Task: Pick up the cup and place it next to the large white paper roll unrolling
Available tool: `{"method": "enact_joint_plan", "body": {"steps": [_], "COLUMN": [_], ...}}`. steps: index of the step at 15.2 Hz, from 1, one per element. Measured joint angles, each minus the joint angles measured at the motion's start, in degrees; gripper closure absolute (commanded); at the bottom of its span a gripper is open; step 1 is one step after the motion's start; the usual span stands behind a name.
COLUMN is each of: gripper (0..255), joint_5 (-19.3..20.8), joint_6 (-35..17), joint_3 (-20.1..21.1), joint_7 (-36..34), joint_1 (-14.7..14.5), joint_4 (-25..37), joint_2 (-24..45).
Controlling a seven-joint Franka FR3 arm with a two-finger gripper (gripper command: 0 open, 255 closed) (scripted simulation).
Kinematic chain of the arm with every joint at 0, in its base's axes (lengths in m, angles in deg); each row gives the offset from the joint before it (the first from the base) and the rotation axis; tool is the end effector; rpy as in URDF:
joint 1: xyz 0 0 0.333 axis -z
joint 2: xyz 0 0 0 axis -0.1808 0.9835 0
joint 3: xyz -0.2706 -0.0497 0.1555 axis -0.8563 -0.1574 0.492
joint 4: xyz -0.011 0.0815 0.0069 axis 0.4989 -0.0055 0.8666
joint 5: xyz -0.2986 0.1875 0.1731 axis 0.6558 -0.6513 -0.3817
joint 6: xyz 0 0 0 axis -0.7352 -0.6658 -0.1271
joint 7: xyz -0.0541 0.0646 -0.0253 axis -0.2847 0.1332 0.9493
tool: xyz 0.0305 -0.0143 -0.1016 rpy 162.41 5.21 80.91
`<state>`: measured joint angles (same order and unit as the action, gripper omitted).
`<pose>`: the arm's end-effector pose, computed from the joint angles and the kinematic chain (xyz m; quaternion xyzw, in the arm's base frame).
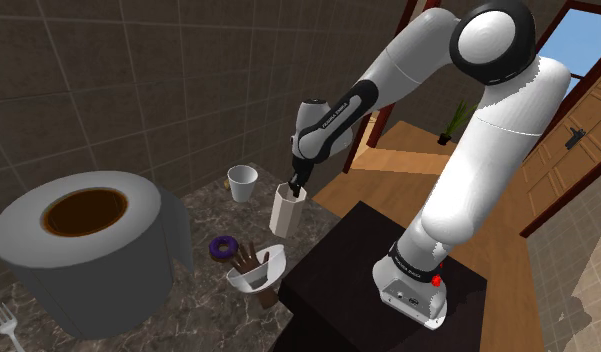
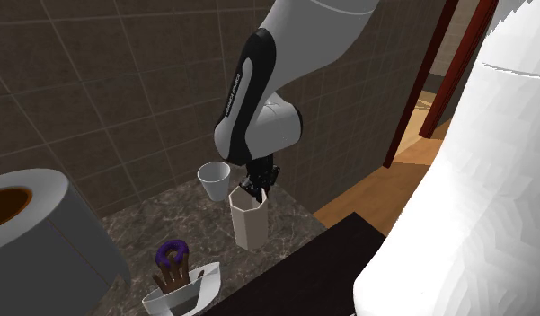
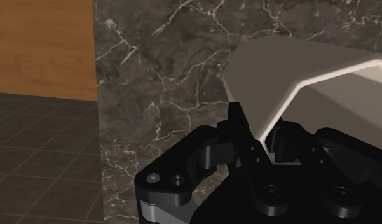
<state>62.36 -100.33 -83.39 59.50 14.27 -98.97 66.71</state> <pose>0.4338 -0.0203 0.2128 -0.9970 -0.0692 0.0348 0.0025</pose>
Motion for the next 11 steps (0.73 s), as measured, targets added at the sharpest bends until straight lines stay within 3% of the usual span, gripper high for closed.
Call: {"method": "enact_joint_plan", "body": {"steps": [11], "gripper": [255], "joint_5": [-0.4], "joint_6": [8.7], "joint_3": [0.1], "joint_7": [0.4], "joint_1": [0.0], "joint_4": [0.6], "joint_2": [-8.1]}}
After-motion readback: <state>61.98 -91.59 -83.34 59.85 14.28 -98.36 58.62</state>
